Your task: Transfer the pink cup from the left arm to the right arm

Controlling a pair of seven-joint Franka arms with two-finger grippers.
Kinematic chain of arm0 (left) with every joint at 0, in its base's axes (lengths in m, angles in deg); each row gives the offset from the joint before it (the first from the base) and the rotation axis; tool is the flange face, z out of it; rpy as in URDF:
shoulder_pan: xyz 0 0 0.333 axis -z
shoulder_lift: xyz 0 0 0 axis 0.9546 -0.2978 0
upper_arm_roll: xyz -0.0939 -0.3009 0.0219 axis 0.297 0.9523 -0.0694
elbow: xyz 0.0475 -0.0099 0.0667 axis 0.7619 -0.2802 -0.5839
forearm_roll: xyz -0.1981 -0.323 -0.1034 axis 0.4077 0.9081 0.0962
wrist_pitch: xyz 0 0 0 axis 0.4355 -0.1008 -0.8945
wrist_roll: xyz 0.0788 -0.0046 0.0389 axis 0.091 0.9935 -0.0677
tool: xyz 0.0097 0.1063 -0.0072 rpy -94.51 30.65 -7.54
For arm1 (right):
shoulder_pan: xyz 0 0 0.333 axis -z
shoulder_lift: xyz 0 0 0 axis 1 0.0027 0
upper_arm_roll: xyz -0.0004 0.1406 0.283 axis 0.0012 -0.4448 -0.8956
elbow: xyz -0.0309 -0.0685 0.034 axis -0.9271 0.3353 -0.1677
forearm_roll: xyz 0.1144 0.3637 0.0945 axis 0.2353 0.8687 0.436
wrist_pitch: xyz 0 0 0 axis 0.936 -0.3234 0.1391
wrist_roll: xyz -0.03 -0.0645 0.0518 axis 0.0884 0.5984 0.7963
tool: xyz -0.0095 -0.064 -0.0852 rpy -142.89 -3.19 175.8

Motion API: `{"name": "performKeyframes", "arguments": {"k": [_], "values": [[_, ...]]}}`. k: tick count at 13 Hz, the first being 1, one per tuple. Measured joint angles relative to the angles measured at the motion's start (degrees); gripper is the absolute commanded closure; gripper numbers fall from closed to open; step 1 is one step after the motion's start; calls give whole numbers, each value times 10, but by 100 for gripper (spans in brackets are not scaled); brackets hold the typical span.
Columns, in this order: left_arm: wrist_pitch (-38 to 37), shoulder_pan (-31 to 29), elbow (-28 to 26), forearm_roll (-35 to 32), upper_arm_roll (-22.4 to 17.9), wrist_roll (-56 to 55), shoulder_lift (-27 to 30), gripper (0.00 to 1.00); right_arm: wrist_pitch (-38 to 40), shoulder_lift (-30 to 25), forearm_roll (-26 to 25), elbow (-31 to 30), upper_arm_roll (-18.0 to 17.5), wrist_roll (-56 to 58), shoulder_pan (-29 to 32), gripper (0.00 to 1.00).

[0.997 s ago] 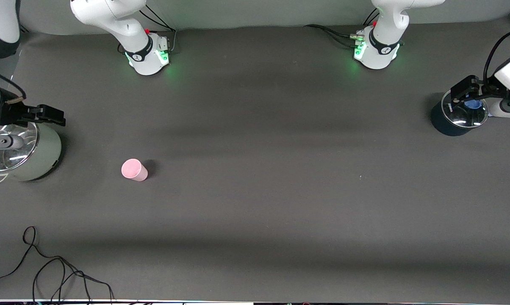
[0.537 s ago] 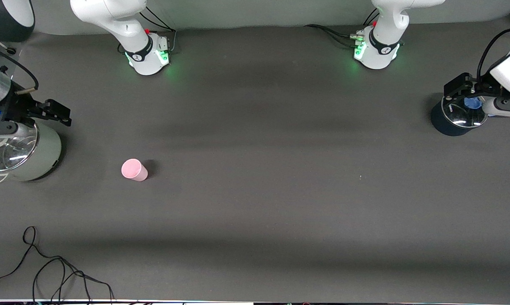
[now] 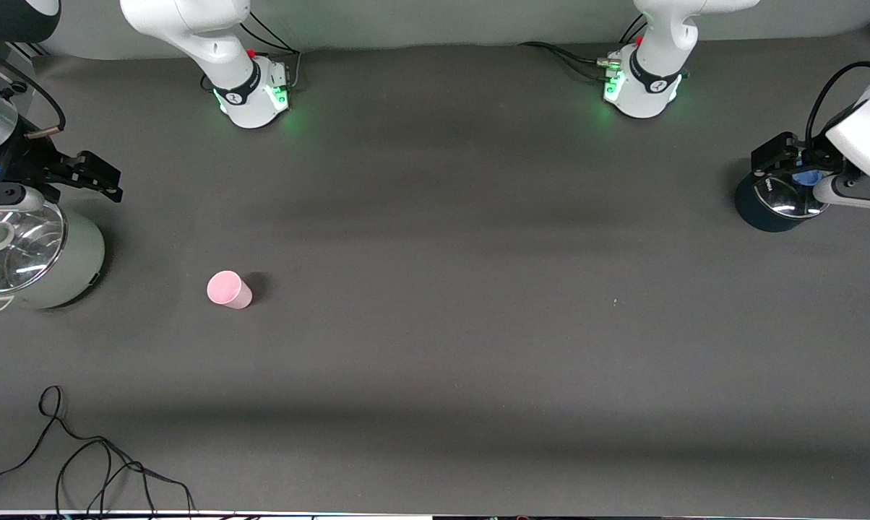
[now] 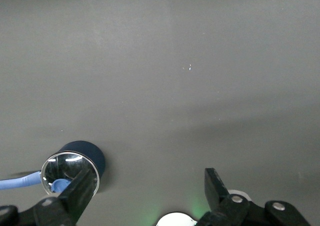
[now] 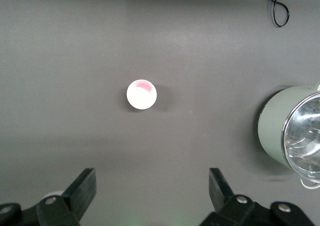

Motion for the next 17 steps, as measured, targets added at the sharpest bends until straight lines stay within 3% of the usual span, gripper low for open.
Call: {"name": "performKeyframes", "arguments": {"k": [11,17], "values": [[1,0,5,1,-4,-3,-8,0,10,78,1,84,-7,0,-6,0],[3,2,8,1,-2,-58,-10,0,12,84,1,94,-7,0,-6,0]]}}
